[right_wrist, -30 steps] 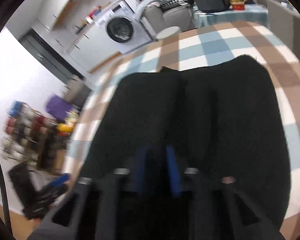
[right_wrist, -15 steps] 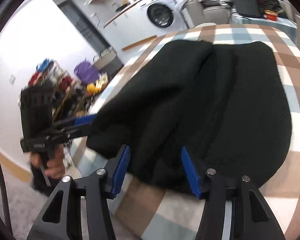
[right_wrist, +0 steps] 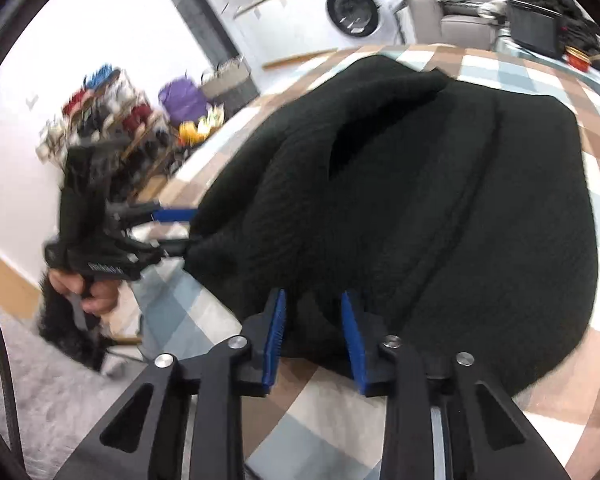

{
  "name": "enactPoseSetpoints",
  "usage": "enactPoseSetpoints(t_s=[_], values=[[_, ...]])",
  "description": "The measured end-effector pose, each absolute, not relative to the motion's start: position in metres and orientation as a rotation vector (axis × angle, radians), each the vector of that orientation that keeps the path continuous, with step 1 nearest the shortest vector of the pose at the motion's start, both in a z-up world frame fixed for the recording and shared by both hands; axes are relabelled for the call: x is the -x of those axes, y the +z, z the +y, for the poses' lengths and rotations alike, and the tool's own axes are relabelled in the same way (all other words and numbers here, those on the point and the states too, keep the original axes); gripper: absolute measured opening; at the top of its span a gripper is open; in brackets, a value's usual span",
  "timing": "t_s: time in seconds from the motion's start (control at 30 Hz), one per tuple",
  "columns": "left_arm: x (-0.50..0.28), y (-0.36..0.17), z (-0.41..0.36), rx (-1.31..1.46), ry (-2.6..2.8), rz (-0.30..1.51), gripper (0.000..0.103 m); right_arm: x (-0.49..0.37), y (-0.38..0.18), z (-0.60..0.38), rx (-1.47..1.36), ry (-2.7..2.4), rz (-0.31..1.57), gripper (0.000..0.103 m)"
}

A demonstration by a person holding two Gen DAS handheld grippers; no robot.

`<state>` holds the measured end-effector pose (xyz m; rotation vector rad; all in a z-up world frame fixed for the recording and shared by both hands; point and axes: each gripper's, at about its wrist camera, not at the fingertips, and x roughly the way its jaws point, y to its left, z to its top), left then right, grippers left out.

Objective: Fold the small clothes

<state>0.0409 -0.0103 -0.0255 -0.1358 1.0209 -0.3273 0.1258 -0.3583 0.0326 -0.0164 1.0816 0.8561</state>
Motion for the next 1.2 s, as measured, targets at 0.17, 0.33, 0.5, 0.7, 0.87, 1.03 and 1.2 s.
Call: enactPoseSetpoints(t_s=[0.17, 0.33, 0.5, 0.7, 0.87, 1.03, 1.2], values=[[-0.042, -0.026, -0.01, 0.132, -0.33, 1.024, 0.071, -0.125, 0.031, -0.336, 0.147, 0.865, 1.069, 0.004], [-0.044, -0.025, -0.011, 0.119, -0.354, 1.035, 0.076, -0.108, 0.042, -0.388, 0.024, 0.712, 1.056, 0.004], [-0.039, -0.019, -0.015, 0.098, -0.378, 1.032, 0.076, -0.102, 0.032, -0.396, 0.007, 0.676, 1.107, 0.013], [-0.049, 0.001, -0.002, 0.236, -0.395, 0.951, 0.076, -0.133, 0.043, -0.392, -0.171, 0.69, 1.005, 0.042], [-0.067, -0.002, -0.008, 0.25, -0.361, 0.967, 0.076, -0.175, 0.019, -0.368, -0.29, 0.718, 1.043, 0.029], [-0.068, -0.003, -0.007, 0.241, -0.358, 0.973, 0.076, -0.166, 0.043, -0.367, -0.205, 0.714, 0.969, 0.004], [-0.074, -0.006, -0.009, 0.23, -0.349, 0.981, 0.076, -0.177, 0.016, -0.369, -0.097, 0.552, 1.111, 0.012]])
